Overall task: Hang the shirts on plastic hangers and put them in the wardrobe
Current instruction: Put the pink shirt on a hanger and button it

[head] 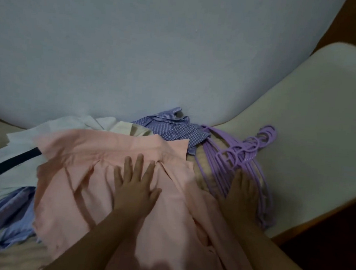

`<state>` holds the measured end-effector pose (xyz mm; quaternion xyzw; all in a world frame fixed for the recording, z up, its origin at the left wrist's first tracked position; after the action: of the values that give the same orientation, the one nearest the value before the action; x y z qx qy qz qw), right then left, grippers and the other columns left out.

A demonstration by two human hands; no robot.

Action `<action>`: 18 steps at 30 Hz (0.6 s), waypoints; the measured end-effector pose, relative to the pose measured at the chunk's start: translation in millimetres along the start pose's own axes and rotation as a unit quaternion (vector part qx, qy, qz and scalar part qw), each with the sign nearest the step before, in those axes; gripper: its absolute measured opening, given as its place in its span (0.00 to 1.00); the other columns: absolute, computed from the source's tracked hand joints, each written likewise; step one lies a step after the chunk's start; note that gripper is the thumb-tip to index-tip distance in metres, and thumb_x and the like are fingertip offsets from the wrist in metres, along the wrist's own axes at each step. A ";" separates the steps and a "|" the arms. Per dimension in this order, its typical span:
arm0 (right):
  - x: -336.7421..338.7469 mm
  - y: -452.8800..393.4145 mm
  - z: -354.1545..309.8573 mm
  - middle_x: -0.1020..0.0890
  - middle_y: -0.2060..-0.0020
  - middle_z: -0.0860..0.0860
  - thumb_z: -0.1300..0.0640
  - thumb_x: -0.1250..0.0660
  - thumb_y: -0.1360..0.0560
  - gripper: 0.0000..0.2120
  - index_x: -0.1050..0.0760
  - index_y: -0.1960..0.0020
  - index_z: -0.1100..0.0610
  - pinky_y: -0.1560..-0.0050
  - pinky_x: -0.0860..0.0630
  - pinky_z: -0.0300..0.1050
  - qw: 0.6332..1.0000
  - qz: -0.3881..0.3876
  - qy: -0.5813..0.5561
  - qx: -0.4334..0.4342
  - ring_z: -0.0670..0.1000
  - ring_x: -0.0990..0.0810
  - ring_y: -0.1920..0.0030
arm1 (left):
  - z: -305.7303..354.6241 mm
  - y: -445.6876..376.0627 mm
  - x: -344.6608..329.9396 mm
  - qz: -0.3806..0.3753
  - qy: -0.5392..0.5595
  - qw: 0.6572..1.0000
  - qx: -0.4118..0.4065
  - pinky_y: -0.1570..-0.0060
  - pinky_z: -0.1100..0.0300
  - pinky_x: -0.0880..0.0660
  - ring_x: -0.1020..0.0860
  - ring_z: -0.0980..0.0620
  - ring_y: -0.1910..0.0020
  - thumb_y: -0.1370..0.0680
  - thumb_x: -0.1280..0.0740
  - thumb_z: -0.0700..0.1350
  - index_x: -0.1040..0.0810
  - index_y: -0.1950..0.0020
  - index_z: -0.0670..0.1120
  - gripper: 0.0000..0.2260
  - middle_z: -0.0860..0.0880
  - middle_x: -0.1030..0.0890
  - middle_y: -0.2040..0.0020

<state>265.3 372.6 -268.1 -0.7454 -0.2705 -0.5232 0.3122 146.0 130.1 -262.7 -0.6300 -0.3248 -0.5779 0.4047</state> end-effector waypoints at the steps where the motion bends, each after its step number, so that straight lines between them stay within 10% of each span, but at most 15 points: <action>1: -1.4 -0.4 -2.3 0.25 0.40 0.67 0.33 0.48 0.35 0.46 0.33 0.32 0.68 0.43 0.29 0.62 1.000 -0.002 0.002 -0.007 0.67 0.25 0.41 | -0.3 -1.5 -2.2 0.002 0.000 1.000 -0.001 0.32 0.39 0.50 0.40 0.34 0.28 0.30 0.43 0.64 0.31 0.28 0.51 0.34 0.41 0.34 0.26; 10: -16.9 -11.9 -16.3 0.25 0.40 0.64 0.31 0.25 0.52 0.58 0.31 0.34 0.68 0.49 0.40 0.55 0.995 0.010 0.090 -0.051 0.59 0.34 0.42 | -3.5 -9.7 -21.0 0.005 0.006 1.000 -0.014 0.32 0.39 0.52 0.40 0.34 0.27 0.29 0.45 0.65 0.33 0.27 0.50 0.34 0.41 0.36 0.25; 18: -12.4 -13.9 -18.0 0.23 0.43 0.65 0.41 0.20 0.53 0.54 0.30 0.35 0.69 0.52 0.25 0.58 0.990 -0.004 0.135 -0.032 0.62 0.26 0.43 | -3.5 -13.7 -20.9 -0.005 0.023 1.000 -0.015 0.32 0.36 0.52 0.42 0.34 0.26 0.29 0.45 0.66 0.35 0.26 0.51 0.35 0.42 0.38 0.24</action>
<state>240.4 367.3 -272.7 -0.6762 -0.2120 -0.6289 0.3198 129.8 134.5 -281.5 -0.6208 -0.3102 -0.5990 0.3994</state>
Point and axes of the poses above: each hand's wrist, its own y-axis away from the middle knuckle, its own x-axis out of the back of the hand, z = x × y, the point moved 3 cm from there along -y, towards the middle knuckle
